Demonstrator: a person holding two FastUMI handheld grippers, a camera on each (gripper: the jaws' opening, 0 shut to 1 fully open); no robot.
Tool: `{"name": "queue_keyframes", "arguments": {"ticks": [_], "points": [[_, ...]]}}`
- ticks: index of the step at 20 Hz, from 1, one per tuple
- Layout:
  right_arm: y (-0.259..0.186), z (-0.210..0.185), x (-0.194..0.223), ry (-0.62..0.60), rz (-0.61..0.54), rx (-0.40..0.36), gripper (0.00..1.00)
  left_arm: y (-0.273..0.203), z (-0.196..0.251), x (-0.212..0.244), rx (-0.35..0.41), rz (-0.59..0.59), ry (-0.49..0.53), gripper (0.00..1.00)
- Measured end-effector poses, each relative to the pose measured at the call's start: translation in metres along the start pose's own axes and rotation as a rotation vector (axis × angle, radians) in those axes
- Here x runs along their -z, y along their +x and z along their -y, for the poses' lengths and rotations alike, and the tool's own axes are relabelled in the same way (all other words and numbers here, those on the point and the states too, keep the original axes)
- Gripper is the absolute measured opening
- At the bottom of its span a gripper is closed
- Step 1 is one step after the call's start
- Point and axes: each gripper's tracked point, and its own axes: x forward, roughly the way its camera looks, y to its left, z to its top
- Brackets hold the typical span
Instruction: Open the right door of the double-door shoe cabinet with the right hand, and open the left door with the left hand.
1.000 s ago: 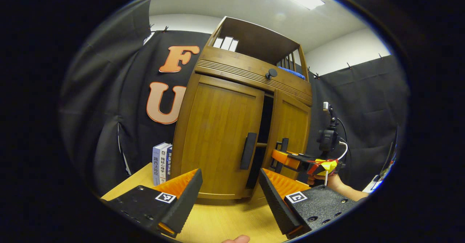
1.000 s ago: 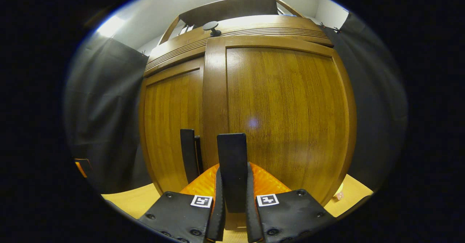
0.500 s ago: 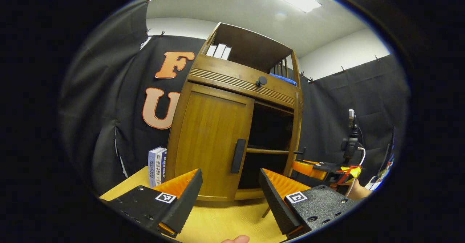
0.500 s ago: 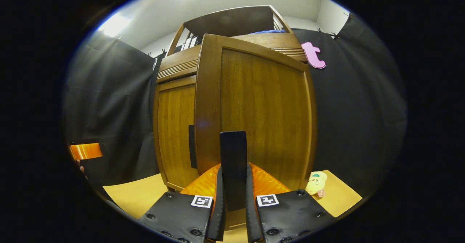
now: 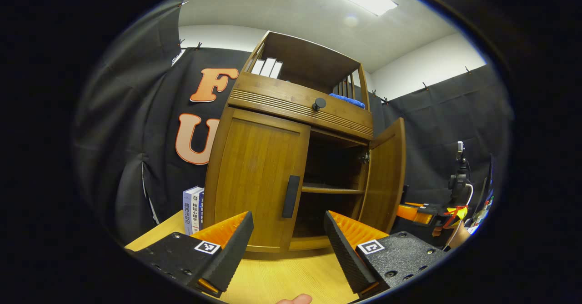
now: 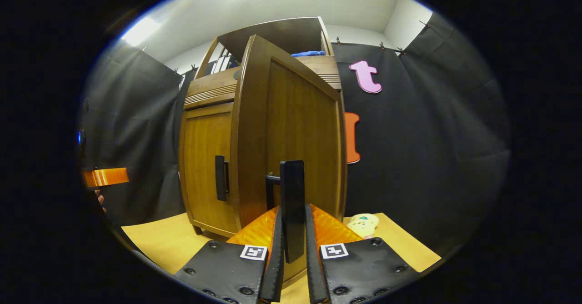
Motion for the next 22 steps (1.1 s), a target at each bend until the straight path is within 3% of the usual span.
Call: {"name": "queue_keyframes", "arguments": {"ticks": [1, 2, 3, 6, 7, 9, 10, 11, 12, 22], "points": [[-0.003, 0.012, 0.002, -0.016, -0.004, 0.032, 0.34, 0.001, 0.002, 0.001, 0.002, -0.001, -0.003, 0.94], [-0.007, 0.027, -0.009, -0.016, 0.002, 0.059, 0.29, 0.001, 0.006, 0.000, 0.012, 0.003, -0.010, 0.94], [-0.008, 0.036, -0.006, -0.023, -0.012, 0.075, 0.17, 0.002, 0.010, -0.001, 0.024, 0.008, -0.017, 0.94], [-0.014, 0.069, -0.010, -0.035, -0.007, 0.138, 0.17, 0.004, 0.016, -0.002, 0.042, 0.015, -0.030, 0.94], [-0.012, 0.081, -0.011, -0.031, 0.004, 0.141, 0.03, 0.004, 0.016, 0.000, 0.044, 0.014, -0.033, 0.94], [-0.016, 0.082, -0.011, 0.002, 0.007, 0.113, 0.08, 0.005, 0.014, 0.001, 0.039, 0.008, -0.033, 0.94], [-0.016, 0.085, -0.011, -0.012, 0.004, 0.107, 0.01, 0.006, 0.013, 0.001, 0.033, 0.007, -0.032, 0.94], [-0.017, 0.086, -0.010, -0.017, 0.000, 0.093, 0.17, 0.006, 0.011, 0.001, 0.027, 0.007, -0.031, 0.94], [-0.018, 0.090, -0.010, -0.014, -0.005, 0.081, 0.08, 0.006, 0.010, 0.001, 0.023, 0.006, -0.033, 0.94], [-0.020, 0.136, -0.006, 0.006, -0.025, -0.080, 0.09, 0.001, 0.016, -0.010, 0.011, 0.023, 0.003, 0.94]]}}
